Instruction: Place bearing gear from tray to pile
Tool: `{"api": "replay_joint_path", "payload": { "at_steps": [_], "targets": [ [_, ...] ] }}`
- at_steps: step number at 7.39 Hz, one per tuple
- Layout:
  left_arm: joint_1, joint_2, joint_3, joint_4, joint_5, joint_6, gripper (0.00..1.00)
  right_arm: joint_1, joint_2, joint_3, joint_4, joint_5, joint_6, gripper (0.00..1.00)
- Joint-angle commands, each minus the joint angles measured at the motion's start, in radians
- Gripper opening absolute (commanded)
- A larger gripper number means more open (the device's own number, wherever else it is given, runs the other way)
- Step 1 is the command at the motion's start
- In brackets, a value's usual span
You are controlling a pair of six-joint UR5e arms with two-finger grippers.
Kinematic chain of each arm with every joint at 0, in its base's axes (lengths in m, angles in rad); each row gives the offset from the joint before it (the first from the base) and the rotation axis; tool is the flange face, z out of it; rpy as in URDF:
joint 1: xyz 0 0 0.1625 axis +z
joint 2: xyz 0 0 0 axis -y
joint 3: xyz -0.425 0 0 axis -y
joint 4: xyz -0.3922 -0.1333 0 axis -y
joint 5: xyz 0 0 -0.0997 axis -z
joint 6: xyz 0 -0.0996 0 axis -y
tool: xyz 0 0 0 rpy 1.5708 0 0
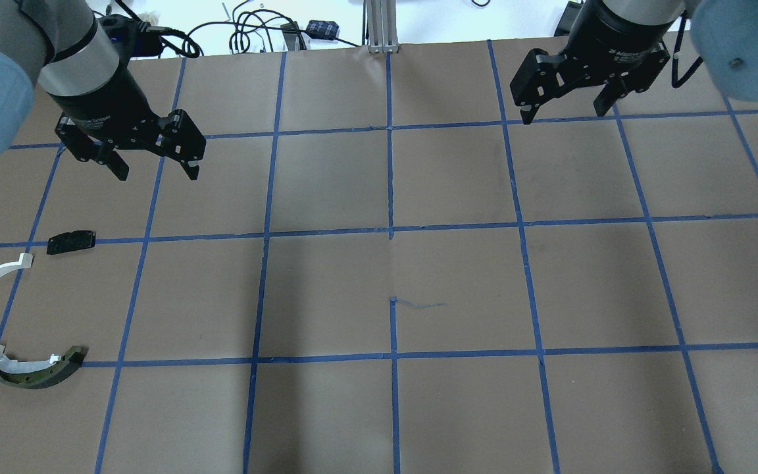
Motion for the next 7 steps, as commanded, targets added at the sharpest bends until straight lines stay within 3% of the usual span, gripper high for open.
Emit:
{"api": "replay_joint_path", "payload": {
  "at_steps": [1, 3, 5, 7],
  "targets": [
    [0.001, 0.000, -0.003, 0.001, 0.000, -0.002, 1.00, -0.002, 0.001, 0.000, -0.002, -0.004, -0.005, 1.00],
    [0.001, 0.000, -0.005, 0.003, 0.000, -0.002, 1.00, -0.017, 0.005, 0.000, 0.001, -0.010, -0.044, 1.00],
    [0.001, 0.000, -0.005, 0.003, 0.000, -0.006, 1.00, -0.275, 0.050, -0.006, 0.008, -0.012, -0.048, 1.00],
    [-0.001, 0.000, -0.005, 0.003, 0.000, -0.006, 1.00, -0.405, 0.105, 0.009, 0.013, -0.030, -0.051, 1.00]
  ]
}}
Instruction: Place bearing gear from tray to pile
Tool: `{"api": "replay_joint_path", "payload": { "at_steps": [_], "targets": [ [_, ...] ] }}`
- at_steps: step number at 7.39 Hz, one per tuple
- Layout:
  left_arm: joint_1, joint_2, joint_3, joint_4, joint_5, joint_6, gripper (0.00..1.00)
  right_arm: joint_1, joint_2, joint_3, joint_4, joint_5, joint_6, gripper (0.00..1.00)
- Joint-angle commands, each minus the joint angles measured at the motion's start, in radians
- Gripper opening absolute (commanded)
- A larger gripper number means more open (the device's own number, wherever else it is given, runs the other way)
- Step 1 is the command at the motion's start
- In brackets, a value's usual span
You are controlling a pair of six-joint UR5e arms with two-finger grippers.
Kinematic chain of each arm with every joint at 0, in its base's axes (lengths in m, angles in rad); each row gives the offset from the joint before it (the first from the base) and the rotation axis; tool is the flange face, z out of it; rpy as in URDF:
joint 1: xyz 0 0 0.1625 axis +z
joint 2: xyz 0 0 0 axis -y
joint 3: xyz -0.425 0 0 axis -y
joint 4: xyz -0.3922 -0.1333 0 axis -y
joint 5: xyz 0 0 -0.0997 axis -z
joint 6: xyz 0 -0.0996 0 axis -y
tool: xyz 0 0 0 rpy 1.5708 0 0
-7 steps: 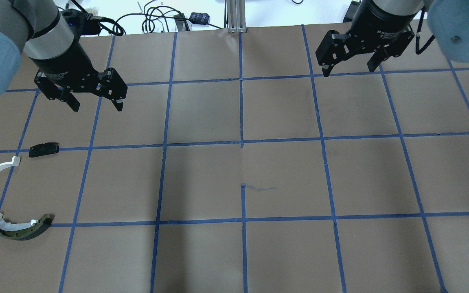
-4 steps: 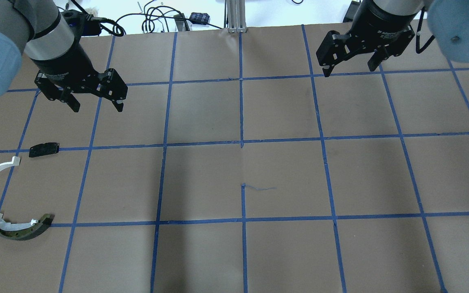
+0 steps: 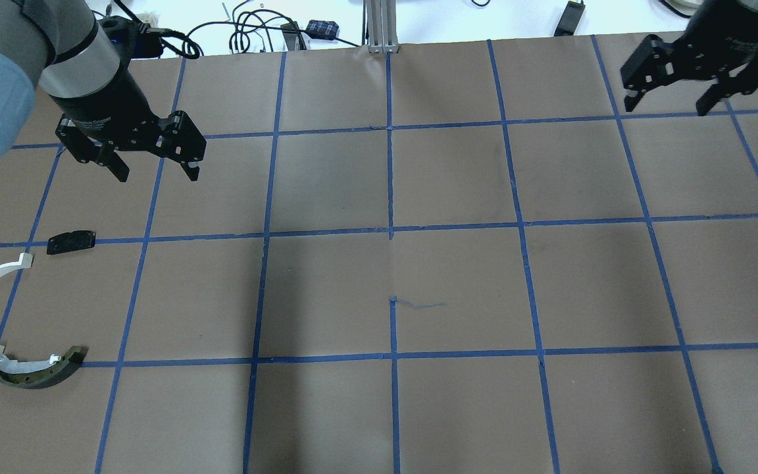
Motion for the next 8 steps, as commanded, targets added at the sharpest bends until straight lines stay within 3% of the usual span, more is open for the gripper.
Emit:
{"api": "replay_joint_path", "payload": {
  "at_steps": [1, 2, 4, 5, 6, 8],
  "targets": [
    [0.000, 0.000, -0.002, -0.001, 0.000, -0.002, 1.00, -0.149, 0.050, 0.036, 0.007, -0.093, -0.009, 1.00],
    [0.000, 0.000, -0.003, -0.001, 0.000, 0.001, 1.00, -0.206, 0.075, 0.103, -0.021, -0.129, -0.086, 1.00],
    [0.000, -0.003, -0.003, -0.003, 0.002, 0.006, 1.00, -0.318, 0.119, 0.250, -0.383, -0.129, -0.495, 1.00],
    [0.000, -0.003, -0.003, -0.003, 0.002, 0.007, 1.00, -0.425, 0.139, 0.309, -0.474, -0.111, -0.671, 1.00],
    [0.000, -0.003, -0.003, -0.003, 0.002, 0.007, 1.00, -0.538, 0.177, 0.335, -0.499, -0.057, -0.851, 1.00],
    [0.000, -0.005, -0.003, -0.001, 0.002, 0.007, 1.00, -0.663, 0.286, 0.317, -0.699, -0.051, -1.036, 1.00]
  ]
}}
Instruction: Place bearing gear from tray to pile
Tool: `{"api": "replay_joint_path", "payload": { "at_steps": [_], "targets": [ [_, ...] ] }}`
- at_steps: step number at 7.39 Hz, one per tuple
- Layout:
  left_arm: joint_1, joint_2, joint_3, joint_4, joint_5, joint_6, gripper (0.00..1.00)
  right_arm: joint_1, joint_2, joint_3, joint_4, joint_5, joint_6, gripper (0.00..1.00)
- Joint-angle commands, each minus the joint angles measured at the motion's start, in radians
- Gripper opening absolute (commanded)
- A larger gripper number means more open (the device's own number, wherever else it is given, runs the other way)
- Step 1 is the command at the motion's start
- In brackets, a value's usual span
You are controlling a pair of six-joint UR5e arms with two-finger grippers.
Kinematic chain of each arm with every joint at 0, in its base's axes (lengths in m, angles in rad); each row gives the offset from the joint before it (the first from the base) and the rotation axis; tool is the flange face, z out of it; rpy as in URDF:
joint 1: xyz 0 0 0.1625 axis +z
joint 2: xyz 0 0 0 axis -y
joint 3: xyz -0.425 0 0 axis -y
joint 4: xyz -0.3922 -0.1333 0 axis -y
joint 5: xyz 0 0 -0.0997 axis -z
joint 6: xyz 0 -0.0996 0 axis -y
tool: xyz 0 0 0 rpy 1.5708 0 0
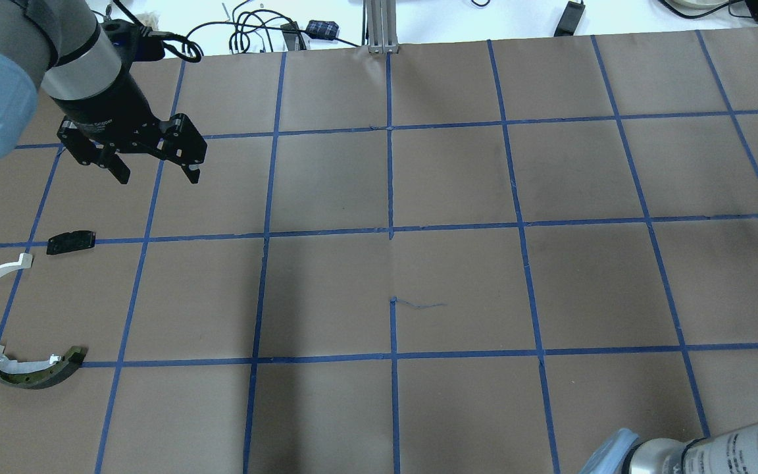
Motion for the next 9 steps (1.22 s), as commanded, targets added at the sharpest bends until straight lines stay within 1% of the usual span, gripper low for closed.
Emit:
{"api": "replay_joint_path", "payload": {
  "at_steps": [1, 2, 3, 4, 5, 6, 7, 8, 9],
  "targets": [
    [0.000, 0.000, 0.000, -0.001, 0.000, 0.000, 1.00, -0.113, 0.118, -0.048, -0.129, 0.009, -0.218, 1.00],
    [0.000, -0.001, 0.000, -0.001, 0.002, 0.000, 1.00, -0.153, 0.147, -0.090, -0.122, 0.029, -0.237, 1.00],
    [0.000, -0.004, 0.000, 0.001, 0.002, 0.000, 1.00, -0.158, 0.166, -0.089, -0.116, 0.041, -0.235, 1.00],
    [0.002, -0.004, 0.000, 0.002, -0.001, 0.000, 1.00, -0.158, 0.168, -0.089, -0.082, 0.041, -0.228, 0.99],
    [0.000, -0.003, 0.000, 0.002, 0.000, 0.002, 1.00, -0.158, 0.171, -0.087, -0.070, 0.043, -0.225, 0.87],
    [0.000, -0.003, 0.000, 0.002, 0.000, 0.002, 1.00, -0.153, 0.168, -0.085, -0.068, 0.043, -0.222, 0.82],
    [0.000, -0.003, 0.000, 0.002, 0.000, 0.002, 1.00, -0.153, 0.174, -0.087, -0.069, 0.046, -0.201, 0.72],
    [0.000, -0.004, 0.000, 0.002, 0.000, 0.002, 1.00, -0.150, 0.187, -0.092, -0.072, 0.047, -0.196, 0.67],
    [0.000, -0.003, 0.000, 0.001, 0.002, 0.002, 1.00, -0.150, 0.210, -0.099, -0.082, 0.055, -0.196, 0.67]
  ]
}}
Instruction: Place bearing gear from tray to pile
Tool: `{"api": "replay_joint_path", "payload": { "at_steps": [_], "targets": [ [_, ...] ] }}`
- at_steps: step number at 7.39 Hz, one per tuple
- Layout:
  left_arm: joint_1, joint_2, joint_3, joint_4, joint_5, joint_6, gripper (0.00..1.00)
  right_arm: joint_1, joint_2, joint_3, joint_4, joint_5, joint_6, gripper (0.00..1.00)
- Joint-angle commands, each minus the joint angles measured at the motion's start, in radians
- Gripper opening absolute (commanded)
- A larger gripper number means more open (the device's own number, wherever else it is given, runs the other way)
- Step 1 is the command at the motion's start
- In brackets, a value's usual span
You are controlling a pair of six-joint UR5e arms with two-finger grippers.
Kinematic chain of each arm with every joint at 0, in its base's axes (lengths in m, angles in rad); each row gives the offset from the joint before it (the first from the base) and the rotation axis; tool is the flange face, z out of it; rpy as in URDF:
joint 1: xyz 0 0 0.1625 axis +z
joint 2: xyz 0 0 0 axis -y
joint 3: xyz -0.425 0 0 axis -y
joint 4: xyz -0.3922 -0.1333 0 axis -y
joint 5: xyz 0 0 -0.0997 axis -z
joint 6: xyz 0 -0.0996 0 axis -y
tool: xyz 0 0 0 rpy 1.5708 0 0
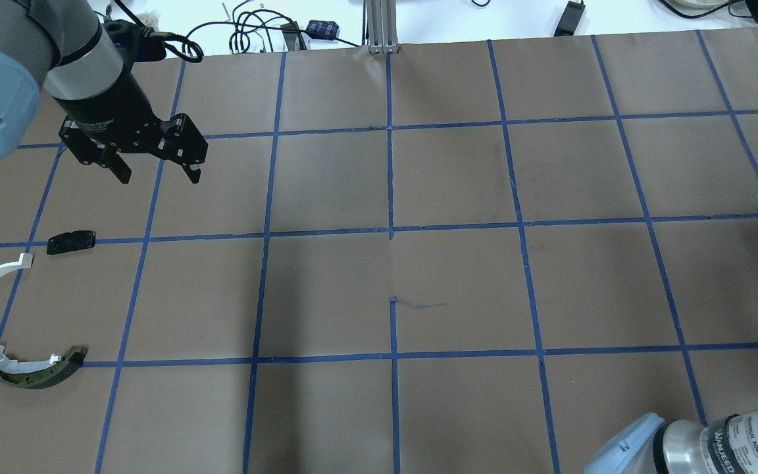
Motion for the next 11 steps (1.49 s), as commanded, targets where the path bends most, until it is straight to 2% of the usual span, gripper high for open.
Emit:
{"api": "replay_joint_path", "payload": {
  "at_steps": [1, 2, 5, 8, 9, 11],
  "targets": [
    [0.000, 0.001, 0.000, -0.001, 0.001, 0.000, 1.00, 0.001, 0.031, -0.009, -0.010, 0.018, 0.006, 0.67],
    [0.000, 0.001, 0.000, -0.001, 0.001, 0.000, 1.00, 0.012, 0.027, -0.009, -0.007, 0.018, 0.044, 0.65],
    [0.000, -0.001, 0.000, -0.001, 0.000, -0.001, 1.00, 0.017, 0.027, -0.009, -0.025, 0.016, 0.049, 0.46],
    [0.000, -0.003, 0.000, 0.000, -0.002, -0.003, 1.00, 0.027, 0.024, -0.011, -0.046, 0.016, 0.055, 0.18],
    [0.000, -0.001, 0.000, 0.000, -0.002, -0.001, 1.00, 0.036, 0.027, -0.008, -0.034, 0.018, 0.058, 0.12],
    [0.000, -0.003, 0.000, 0.000, -0.002, -0.008, 1.00, 0.043, 0.014, -0.020, -0.030, 0.018, 0.058, 0.11]
  ]
}}
